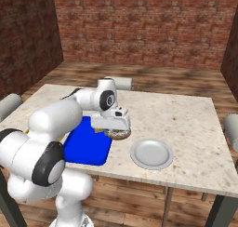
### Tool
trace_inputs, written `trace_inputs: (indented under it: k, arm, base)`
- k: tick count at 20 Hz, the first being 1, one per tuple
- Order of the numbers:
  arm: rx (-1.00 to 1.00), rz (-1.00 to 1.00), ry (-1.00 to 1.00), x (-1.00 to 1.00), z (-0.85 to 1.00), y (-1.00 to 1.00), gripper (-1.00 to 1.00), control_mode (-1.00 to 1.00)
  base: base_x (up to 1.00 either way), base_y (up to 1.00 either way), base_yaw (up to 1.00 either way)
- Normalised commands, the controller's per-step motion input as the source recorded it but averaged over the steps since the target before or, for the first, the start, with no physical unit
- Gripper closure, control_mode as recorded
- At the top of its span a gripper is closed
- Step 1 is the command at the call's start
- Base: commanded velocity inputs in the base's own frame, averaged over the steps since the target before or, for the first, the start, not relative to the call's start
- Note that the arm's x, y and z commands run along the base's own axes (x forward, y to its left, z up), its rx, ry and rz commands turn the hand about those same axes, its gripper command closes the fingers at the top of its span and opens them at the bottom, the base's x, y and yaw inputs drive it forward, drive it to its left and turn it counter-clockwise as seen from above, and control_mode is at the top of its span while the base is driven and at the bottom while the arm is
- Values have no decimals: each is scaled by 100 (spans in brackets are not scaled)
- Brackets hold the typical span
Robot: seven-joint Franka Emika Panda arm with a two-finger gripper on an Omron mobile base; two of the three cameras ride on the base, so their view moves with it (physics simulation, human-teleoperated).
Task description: Move the dessert items from the plates to the tray.
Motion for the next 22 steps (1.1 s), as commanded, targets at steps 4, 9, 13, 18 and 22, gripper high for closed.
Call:
trace_inputs:
  k: [4, 9, 13, 18, 22]
  arm:
    - [2, 0, 12, -4, 1, 100, 100, -100]
    - [2, 0, 13, 4, -26, 100, 100, -100]
    - [0, 0, 0, 19, -35, 98, 100, -100]
    - [0, 0, -11, 14, -51, 48, 100, -100]
    - [0, 0, -29, 16, -53, -17, 100, -100]
  base:
    - [0, 0, 0]
    - [0, 0, 0]
    - [0, 0, 0]
    - [0, 0, 0]
    - [0, 0, 0]
